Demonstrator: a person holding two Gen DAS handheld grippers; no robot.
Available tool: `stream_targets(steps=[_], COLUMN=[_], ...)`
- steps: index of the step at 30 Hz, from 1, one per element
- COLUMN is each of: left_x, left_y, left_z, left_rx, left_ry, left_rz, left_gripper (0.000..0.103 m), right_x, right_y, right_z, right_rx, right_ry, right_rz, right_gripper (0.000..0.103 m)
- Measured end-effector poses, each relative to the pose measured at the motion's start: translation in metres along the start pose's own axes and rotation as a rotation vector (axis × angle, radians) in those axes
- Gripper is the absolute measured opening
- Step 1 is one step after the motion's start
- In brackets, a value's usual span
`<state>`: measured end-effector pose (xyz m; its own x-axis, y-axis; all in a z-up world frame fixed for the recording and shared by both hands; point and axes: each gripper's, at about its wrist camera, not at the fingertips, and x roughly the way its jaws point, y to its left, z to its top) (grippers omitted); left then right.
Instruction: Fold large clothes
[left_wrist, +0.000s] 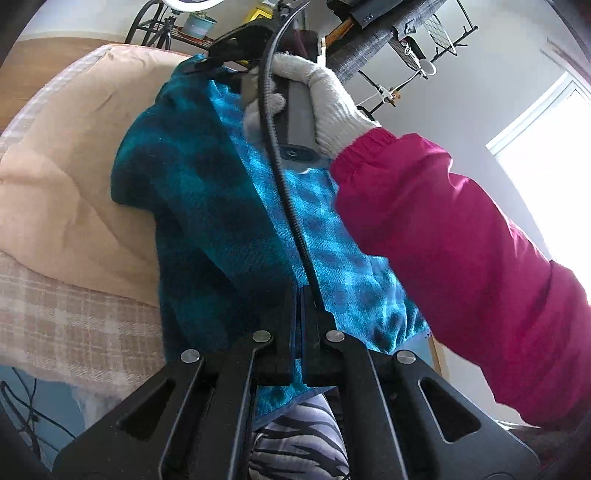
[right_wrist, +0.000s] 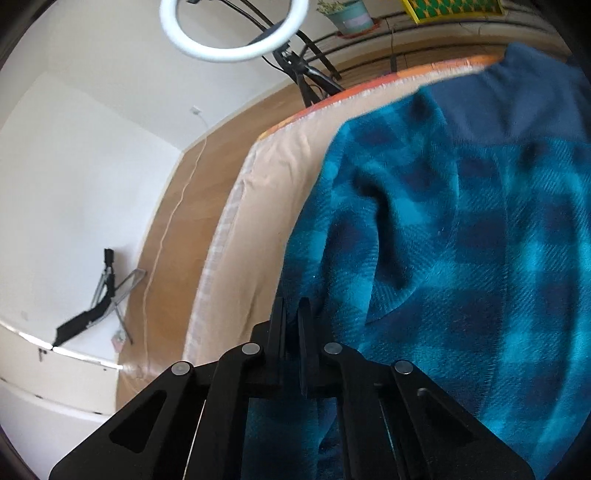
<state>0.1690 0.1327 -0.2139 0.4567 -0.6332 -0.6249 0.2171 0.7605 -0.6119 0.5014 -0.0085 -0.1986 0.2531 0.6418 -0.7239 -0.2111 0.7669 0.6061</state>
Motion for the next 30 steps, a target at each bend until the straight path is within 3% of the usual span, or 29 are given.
stream_targets(steps=[6, 12, 14, 19, 21, 30], left_x=[0.0, 0.01, 0.014, 0.004, -0.002, -0.052], left_y=[-0.015, -0.039, -0.042, -0.051, -0.056, -0.023], left_z=[-0.005, -0.015, -0.017, -0.027, -0.034, -0.047], left_rx=[0.064, 0.148, 0.164, 0.196, 0.214, 0.137], left_ry=[0.017, 0.05, 0.068, 0.094, 0.1, 0.043], left_rz=[0.019, 0.062, 0.072, 0.09, 0.106, 0.17], left_gripper=[0.0, 0.0, 0.0, 0.0, 0.0, 0.0], right_x=[-0.046, -0.085, -0.084, -0.101, -0.119, -0.256], right_y=[-0.006, -0.062, -0.086, -0.092, -0.084, -0.028], right_z=[0.008, -0.001, -0.008, -0.019, -0.02, -0.063], right_rx=[-0.082, -0.014, 0.037, 0.014, -0.024, -0.174], right_ry=[-0.057, -0.102, -0.079, -0.055, -0.075, -0.202], right_rz=[-0.072, -0.171, -0.207, -0.2, -0.192, -0.037], right_gripper=[0.003, 0.004, 0.008, 0.009, 0.018, 0.019])
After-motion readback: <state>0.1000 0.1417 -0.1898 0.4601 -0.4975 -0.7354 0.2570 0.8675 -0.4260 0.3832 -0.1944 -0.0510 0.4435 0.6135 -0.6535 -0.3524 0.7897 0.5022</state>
